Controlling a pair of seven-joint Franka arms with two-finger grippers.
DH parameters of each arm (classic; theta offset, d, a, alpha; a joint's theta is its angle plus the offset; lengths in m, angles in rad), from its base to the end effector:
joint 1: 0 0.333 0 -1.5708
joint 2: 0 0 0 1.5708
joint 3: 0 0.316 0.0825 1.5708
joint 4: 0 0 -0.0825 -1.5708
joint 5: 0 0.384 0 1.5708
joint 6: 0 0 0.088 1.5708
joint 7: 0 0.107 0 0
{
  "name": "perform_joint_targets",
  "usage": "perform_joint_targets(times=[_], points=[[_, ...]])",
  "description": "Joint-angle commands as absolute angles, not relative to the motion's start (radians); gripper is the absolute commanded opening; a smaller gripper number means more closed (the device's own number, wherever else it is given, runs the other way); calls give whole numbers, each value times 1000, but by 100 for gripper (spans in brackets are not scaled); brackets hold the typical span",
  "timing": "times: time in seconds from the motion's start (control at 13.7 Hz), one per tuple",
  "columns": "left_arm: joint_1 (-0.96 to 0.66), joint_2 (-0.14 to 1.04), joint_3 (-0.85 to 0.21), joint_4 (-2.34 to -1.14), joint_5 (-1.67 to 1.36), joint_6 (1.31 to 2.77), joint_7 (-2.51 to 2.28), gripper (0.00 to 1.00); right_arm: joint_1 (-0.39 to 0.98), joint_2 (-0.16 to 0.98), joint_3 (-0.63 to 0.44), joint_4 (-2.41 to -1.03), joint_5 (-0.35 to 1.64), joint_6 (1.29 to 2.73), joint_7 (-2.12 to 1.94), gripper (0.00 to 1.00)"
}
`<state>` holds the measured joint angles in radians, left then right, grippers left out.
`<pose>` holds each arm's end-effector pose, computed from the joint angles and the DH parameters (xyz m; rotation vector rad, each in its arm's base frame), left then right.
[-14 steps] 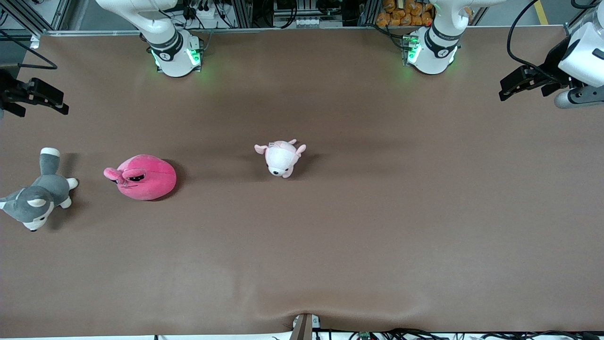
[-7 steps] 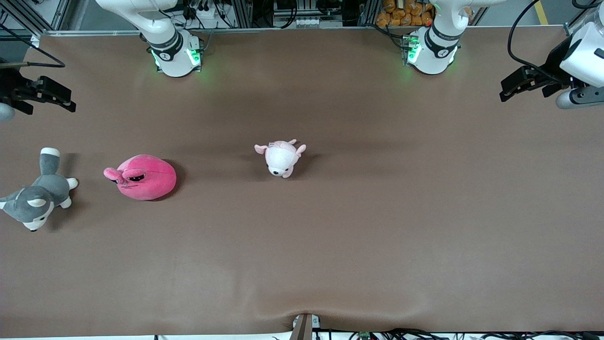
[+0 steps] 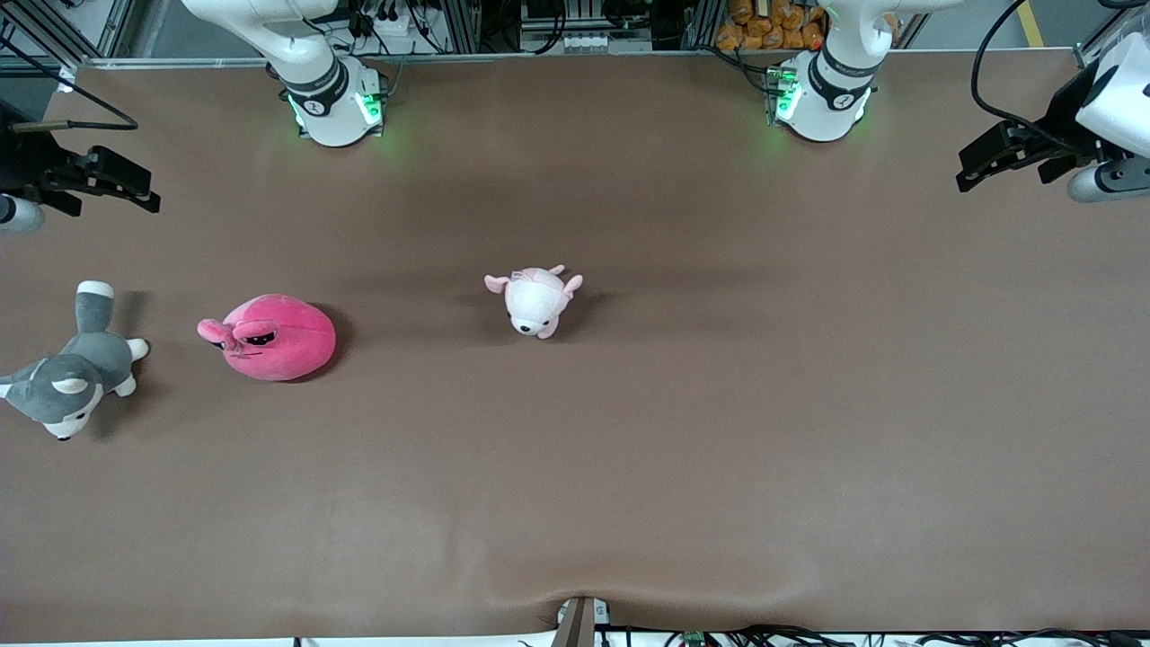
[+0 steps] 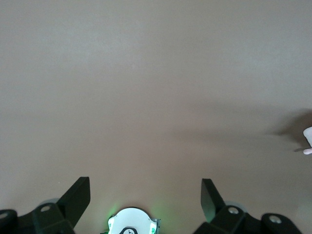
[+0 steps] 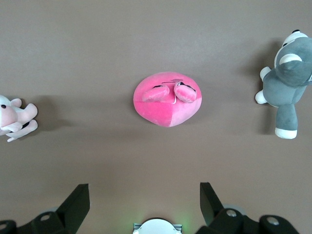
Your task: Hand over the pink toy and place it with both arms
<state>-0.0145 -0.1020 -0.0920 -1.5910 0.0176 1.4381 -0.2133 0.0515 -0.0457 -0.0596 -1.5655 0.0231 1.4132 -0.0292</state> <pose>0.5055 -0.0548 0.6578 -3.1014 -0.1698 0.0721 0.5234 -0.0023 0.6386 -3.1093 -0.0369 0.1652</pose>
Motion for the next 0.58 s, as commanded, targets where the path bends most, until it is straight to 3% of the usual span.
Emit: perform_joint_targets(times=[0.0, 0.51], points=[[-5, -94, -94, -1563, 37, 1417, -201, 100, 51, -63, -63, -1574, 31, 1416, -11, 100], [-9, -91, -100, -1565, 37, 1390, -202, 100, 32, -61, -69, -1566, 31, 1416, -31, 100]])
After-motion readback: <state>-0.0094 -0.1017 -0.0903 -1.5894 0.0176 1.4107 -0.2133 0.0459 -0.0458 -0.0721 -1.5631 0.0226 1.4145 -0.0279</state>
